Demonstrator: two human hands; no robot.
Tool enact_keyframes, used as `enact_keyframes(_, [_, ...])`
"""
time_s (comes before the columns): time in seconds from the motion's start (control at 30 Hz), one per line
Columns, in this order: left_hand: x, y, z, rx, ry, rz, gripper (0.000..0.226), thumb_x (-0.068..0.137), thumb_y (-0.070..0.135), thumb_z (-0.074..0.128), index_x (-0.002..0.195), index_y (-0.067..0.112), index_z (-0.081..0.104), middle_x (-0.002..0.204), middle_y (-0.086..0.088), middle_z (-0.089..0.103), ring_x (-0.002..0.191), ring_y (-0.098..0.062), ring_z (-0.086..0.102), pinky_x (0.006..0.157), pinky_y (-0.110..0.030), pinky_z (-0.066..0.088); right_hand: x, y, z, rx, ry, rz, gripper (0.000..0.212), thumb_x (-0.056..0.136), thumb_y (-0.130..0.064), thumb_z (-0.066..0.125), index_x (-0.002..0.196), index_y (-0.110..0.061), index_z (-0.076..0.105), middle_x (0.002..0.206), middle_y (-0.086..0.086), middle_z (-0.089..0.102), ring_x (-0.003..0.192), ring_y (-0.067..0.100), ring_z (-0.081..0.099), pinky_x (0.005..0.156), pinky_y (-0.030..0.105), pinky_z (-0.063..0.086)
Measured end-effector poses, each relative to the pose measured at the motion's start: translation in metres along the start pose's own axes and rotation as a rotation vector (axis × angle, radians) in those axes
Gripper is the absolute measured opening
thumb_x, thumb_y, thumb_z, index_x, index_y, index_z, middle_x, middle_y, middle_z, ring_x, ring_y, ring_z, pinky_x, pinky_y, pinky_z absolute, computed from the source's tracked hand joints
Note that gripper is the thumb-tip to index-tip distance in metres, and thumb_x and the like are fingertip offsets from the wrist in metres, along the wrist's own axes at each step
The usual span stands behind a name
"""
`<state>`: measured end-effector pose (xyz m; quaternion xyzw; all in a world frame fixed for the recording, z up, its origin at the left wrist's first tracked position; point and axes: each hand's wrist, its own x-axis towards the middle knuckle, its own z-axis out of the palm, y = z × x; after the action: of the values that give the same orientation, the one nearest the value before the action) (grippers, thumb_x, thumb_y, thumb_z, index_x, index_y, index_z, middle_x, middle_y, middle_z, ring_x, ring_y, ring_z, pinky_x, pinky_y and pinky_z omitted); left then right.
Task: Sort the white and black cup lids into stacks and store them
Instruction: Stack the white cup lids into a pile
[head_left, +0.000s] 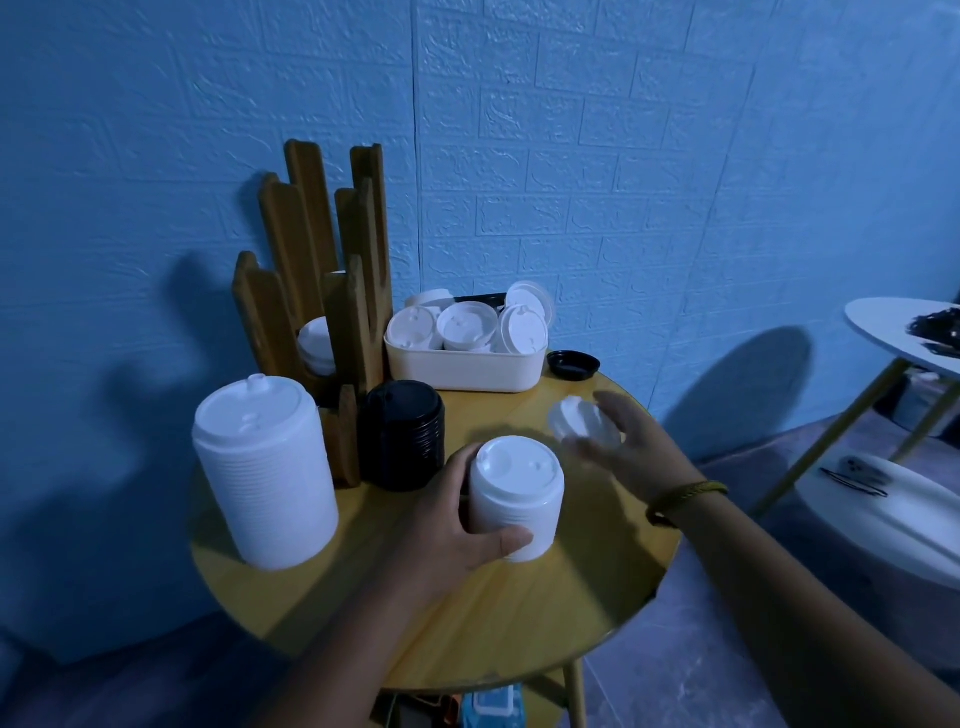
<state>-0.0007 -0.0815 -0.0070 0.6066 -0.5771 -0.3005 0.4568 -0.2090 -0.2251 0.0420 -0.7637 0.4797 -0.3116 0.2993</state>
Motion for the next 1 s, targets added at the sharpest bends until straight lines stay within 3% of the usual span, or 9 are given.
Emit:
enact_keyframes(0.1, [0.0, 0.002, -0.001, -0.037, -0.014, -0.023, 0.093, 0.066, 0.054, 0.089, 0.142, 0.055, 0.035, 0.133, 0.028, 0.052, 0.118, 0.007, 0.052, 0.094, -0.026, 0.052, -0.014, -0.021, -0.014, 0.155, -0.198, -0.112, 0.079, 0.068, -0.061, 0.079, 0.136, -0.035, 0.05, 0.132, -0.017, 0.056, 0.124, 0.003, 0.053, 0.104, 0.033, 0.047])
enact_keyframes(0.2, [-0.002, 0.005, -0.001, -0.049, -0.019, -0.05, 0.085, 0.068, 0.045, 0.089, 0.132, 0.062, 0.037, 0.128, 0.024, 0.055, 0.115, 0.0, 0.057, 0.088, -0.029, 0.055, -0.029, -0.042, -0.004, -0.029, -0.418, -0.23, 0.074, 0.072, -0.054, 0.082, 0.137, -0.038, 0.049, 0.137, -0.02, 0.05, 0.125, 0.0, 0.049, 0.102, 0.025, 0.046])
enact_keyframes(0.37, [-0.004, 0.009, -0.001, -0.051, 0.003, -0.073, 0.09, 0.073, 0.033, 0.09, 0.138, 0.057, 0.032, 0.13, 0.025, 0.052, 0.119, 0.001, 0.051, 0.088, -0.023, 0.049, -0.03, -0.057, 0.01, -0.173, -0.396, -0.39, 0.074, 0.078, -0.045, 0.081, 0.141, -0.032, 0.046, 0.14, -0.019, 0.041, 0.127, 0.003, 0.042, 0.106, 0.025, 0.039])
enact_keyframes(0.5, [-0.003, 0.01, -0.001, -0.058, 0.0, -0.101, 0.092, 0.07, 0.035, 0.091, 0.141, 0.052, 0.033, 0.13, 0.023, 0.053, 0.119, -0.001, 0.053, 0.094, -0.031, 0.052, -0.025, -0.063, 0.005, -0.221, -0.494, -0.34, 0.07, 0.082, -0.039, 0.078, 0.142, -0.038, 0.043, 0.139, -0.026, 0.037, 0.118, -0.009, 0.039, 0.094, 0.007, 0.037])
enact_keyframes(0.63, [-0.003, 0.01, 0.0, -0.042, -0.002, -0.114, 0.087, 0.074, 0.033, 0.089, 0.135, 0.053, 0.031, 0.125, 0.024, 0.052, 0.115, 0.001, 0.052, 0.082, -0.019, 0.046, -0.026, -0.063, 0.009, -0.242, -0.443, -0.325, 0.071, 0.08, -0.046, 0.078, 0.142, -0.035, 0.045, 0.141, -0.02, 0.042, 0.124, 0.003, 0.043, 0.105, 0.03, 0.044])
enact_keyframes(0.73, [-0.004, 0.011, -0.001, -0.028, -0.009, -0.114, 0.085, 0.075, 0.036, 0.088, 0.136, 0.053, 0.031, 0.123, 0.025, 0.051, 0.11, 0.007, 0.049, 0.079, -0.017, 0.043, -0.03, -0.059, 0.015, -0.293, -0.392, -0.368, 0.074, 0.079, -0.057, 0.075, 0.143, -0.036, 0.043, 0.141, -0.02, 0.041, 0.124, 0.004, 0.043, 0.104, 0.035, 0.046])
enact_keyframes(0.87, [-0.003, 0.01, -0.002, -0.013, -0.033, -0.116, 0.089, 0.075, 0.041, 0.087, 0.144, 0.051, 0.032, 0.129, 0.023, 0.051, 0.116, 0.001, 0.05, 0.092, -0.03, 0.05, -0.036, -0.055, 0.022, -0.357, -0.313, -0.379, 0.078, 0.079, -0.07, 0.065, 0.144, -0.037, 0.039, 0.144, -0.018, 0.039, 0.127, 0.006, 0.039, 0.105, 0.035, 0.043])
enact_keyframes(1.0, [-0.004, 0.011, -0.002, 0.0, -0.038, -0.109, 0.086, 0.075, 0.041, 0.087, 0.141, 0.054, 0.033, 0.127, 0.025, 0.054, 0.117, 0.0, 0.052, 0.098, -0.038, 0.053, -0.04, -0.052, 0.029, -0.256, -0.275, -0.395, 0.066, 0.087, -0.061, 0.062, 0.143, -0.032, 0.042, 0.143, -0.018, 0.041, 0.127, 0.006, 0.038, 0.107, 0.036, 0.041])
